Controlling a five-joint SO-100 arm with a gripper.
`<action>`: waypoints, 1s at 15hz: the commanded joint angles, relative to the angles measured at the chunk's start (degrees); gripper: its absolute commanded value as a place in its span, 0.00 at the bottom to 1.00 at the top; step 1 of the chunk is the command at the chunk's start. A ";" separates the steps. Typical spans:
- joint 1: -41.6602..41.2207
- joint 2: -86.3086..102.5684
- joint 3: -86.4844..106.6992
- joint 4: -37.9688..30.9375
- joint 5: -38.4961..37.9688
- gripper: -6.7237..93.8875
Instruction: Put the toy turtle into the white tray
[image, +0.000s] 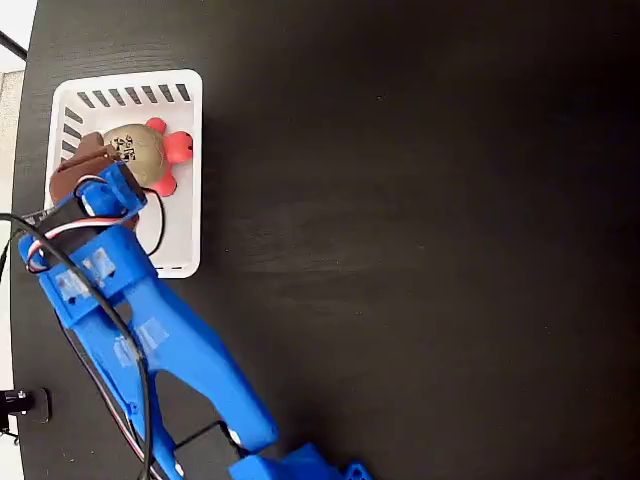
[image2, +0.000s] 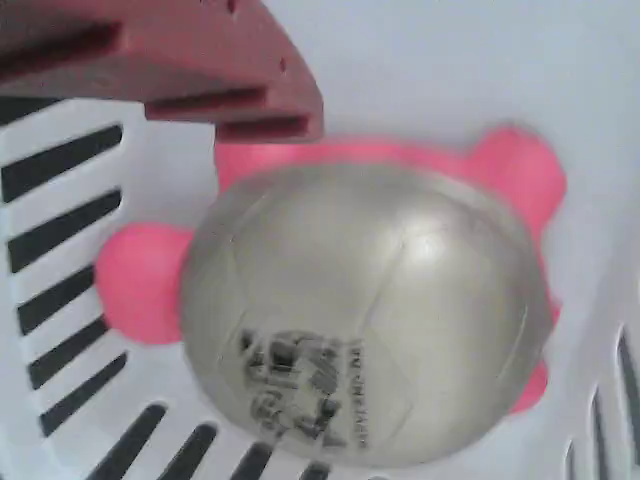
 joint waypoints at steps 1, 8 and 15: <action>0.44 9.67 -4.39 2.29 0.53 0.17; 9.14 33.13 6.94 -0.70 -1.85 0.07; 21.53 76.11 57.39 -16.70 -7.91 0.07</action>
